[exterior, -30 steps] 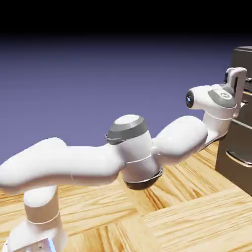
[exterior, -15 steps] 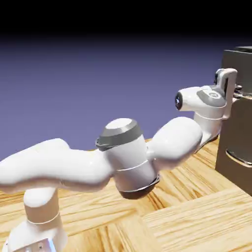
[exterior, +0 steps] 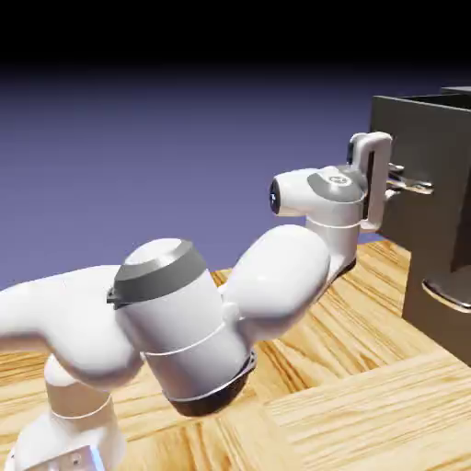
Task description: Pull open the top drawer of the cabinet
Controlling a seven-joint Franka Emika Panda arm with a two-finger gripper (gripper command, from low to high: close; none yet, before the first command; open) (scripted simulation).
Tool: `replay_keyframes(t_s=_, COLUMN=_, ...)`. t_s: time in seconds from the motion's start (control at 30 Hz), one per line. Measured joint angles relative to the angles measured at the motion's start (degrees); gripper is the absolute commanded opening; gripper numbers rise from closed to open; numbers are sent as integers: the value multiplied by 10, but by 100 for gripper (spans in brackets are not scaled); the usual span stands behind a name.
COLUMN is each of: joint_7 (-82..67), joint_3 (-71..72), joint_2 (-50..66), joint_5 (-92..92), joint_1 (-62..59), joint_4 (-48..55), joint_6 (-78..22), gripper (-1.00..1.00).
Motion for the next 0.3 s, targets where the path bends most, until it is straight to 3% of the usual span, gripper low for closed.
replay_keyframes(t_s=0.17, joint_7=5, joint_3=40, joint_2=-11, joint_5=18, joint_1=-88, joint_4=-104, joint_6=-19, gripper=-100)
replay_keyframes(t_s=0.2, joint_7=5, joint_3=47, joint_2=-14, joint_5=22, joint_1=-103, joint_4=-121, joint_6=-22, gripper=100)
replay_keyframes(t_s=0.3, joint_7=4, joint_3=57, joint_2=-18, joint_5=30, joint_1=-123, joint_4=-142, joint_6=-23, gripper=100)
